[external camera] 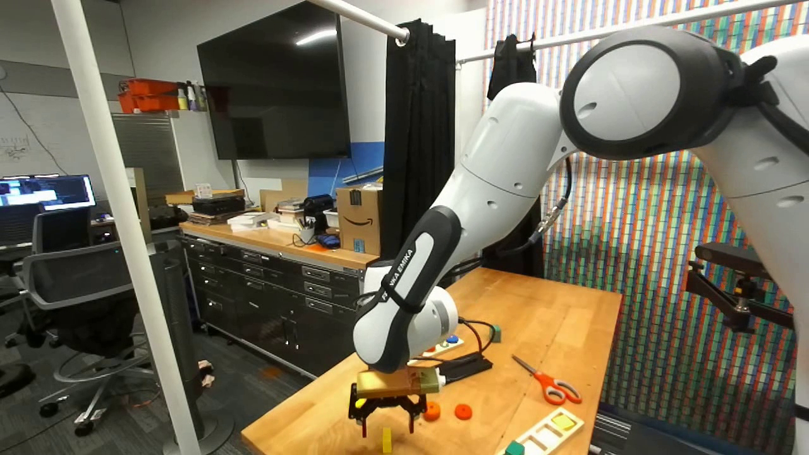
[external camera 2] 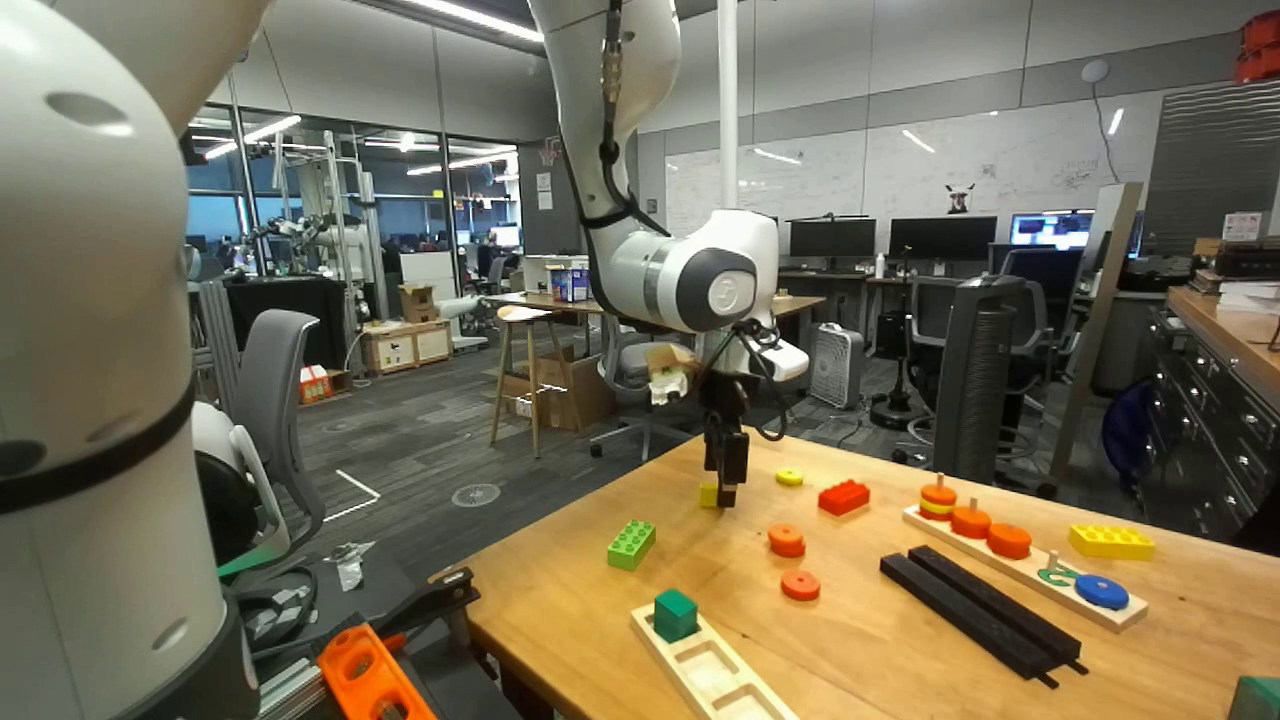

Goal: Put the yellow block on the middle compartment of the wooden tray and then put an orange block on the first rod of the wooden rack

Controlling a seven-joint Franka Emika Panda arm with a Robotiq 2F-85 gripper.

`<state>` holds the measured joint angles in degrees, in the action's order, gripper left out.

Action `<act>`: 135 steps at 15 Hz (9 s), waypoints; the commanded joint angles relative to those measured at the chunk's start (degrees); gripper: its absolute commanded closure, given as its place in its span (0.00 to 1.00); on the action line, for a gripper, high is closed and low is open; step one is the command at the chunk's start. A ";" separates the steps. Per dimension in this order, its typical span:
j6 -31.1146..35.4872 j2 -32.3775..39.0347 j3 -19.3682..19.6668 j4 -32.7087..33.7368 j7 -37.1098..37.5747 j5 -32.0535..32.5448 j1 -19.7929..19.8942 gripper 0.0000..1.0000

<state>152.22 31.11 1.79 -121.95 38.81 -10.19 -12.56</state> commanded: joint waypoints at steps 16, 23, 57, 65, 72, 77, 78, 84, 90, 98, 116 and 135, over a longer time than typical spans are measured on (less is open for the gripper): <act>-3.54 2.63 2.77 3.76 1.98 2.84 -1.84 0.91; -10.04 -4.28 3.33 -0.45 3.16 4.76 -3.37 0.87; 6.24 -31.20 1.44 -35.89 -33.42 17.72 15.60 0.88; 9.44 -26.38 1.61 -35.87 -45.39 9.68 16.91 0.89; 12.50 -22.84 -0.39 -35.89 -54.35 1.60 19.24 0.89; 14.19 -20.49 -4.24 -35.89 -61.00 -5.68 22.78 0.89; 14.39 -20.16 -5.00 -35.89 -61.99 -6.74 23.55 0.89; 14.95 -18.76 -5.55 -35.90 -65.48 -10.27 24.89 0.89; 14.87 -19.22 -4.57 -35.89 -64.46 -9.54 23.86 0.89; 16.04 -19.98 -5.38 -35.78 -65.04 -11.12 24.65 0.89; 15.71 -19.97 -7.50 -35.72 -67.77 -17.10 27.45 0.25; 14.16 -23.49 -1.60 -32.56 -44.57 1.92 16.76 0.00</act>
<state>167.59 7.06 -3.75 -156.51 -13.81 -17.81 7.64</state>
